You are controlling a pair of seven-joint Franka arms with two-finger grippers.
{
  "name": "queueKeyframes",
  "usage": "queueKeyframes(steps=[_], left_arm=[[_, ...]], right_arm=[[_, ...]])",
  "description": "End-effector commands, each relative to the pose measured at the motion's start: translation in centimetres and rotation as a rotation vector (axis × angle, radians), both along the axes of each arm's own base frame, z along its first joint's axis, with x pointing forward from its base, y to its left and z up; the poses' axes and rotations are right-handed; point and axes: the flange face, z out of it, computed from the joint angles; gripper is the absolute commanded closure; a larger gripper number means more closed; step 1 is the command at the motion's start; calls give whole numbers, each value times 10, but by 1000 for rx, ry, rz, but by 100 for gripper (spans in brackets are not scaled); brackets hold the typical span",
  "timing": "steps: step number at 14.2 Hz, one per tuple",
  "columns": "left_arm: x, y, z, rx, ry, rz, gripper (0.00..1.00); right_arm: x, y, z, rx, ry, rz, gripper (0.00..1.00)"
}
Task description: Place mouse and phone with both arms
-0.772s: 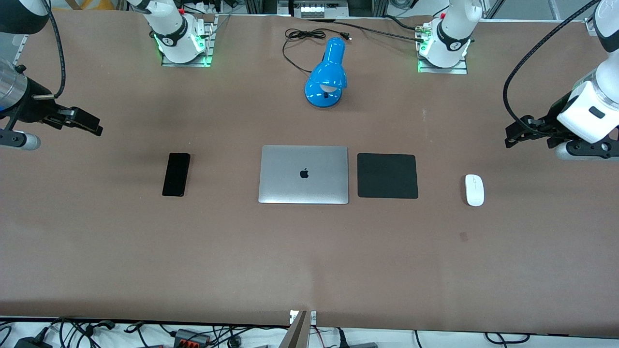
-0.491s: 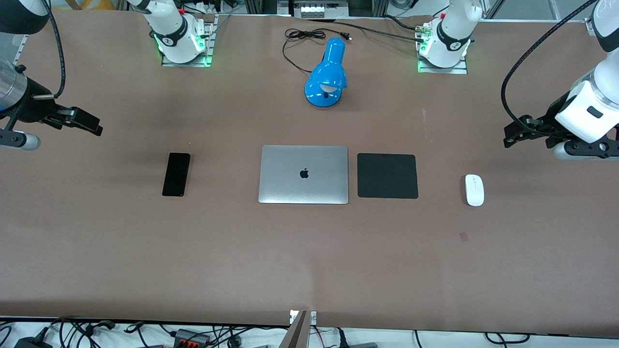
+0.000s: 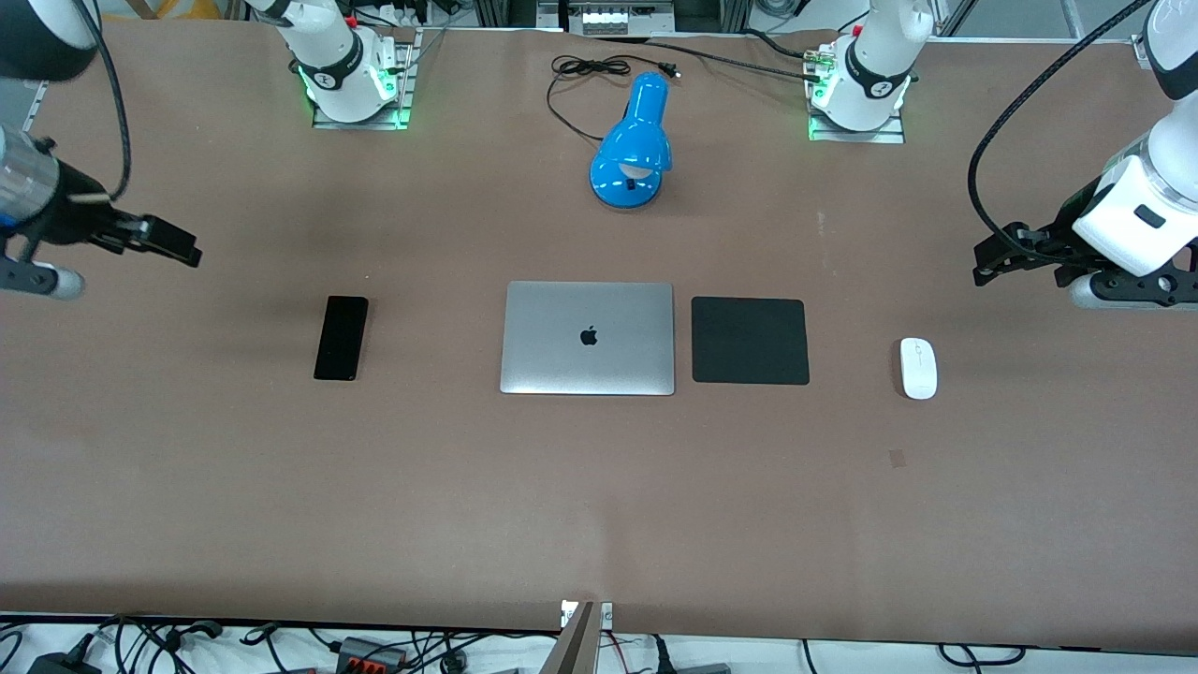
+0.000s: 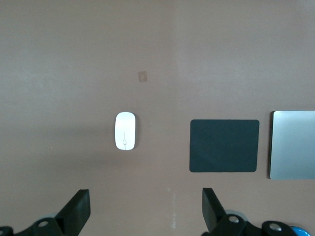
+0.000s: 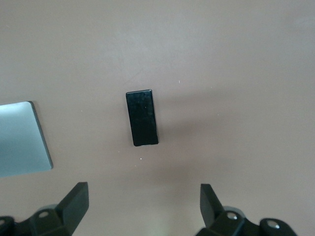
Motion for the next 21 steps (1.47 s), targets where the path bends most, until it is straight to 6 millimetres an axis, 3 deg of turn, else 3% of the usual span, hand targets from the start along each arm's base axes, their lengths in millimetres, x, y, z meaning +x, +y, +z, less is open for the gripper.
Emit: queueKeyframes(steps=[1, 3, 5, 7, 9, 12, 18, 21], left_arm=[[-2, 0, 7, -20, 0, -12, 0], [-2, -3, 8, -20, -3, -16, 0], [-2, -6, 8, -20, -3, -19, 0], [-2, -6, 8, -17, -5, -16, 0], [-2, -4, 8, -16, -5, -7, 0], [-2, -2, 0, -14, 26, -3, 0], [-3, 1, -17, -12, 105, -9, 0], [-10, 13, -28, -7, 197, 11, 0]], right_arm=[[19, 3, -71, -6, 147, 37, 0], [35, 9, -137, -5, 227, 33, 0], [44, 13, -187, -14, 258, -10, 0], [36, 13, -243, -36, 282, -84, 0], [21, 30, -279, -36, 255, -58, 0], [7, 45, -309, -37, 227, -32, 0], [-3, 45, -331, -33, 217, -25, 0], [-6, 44, -342, -33, 228, -27, 0]])
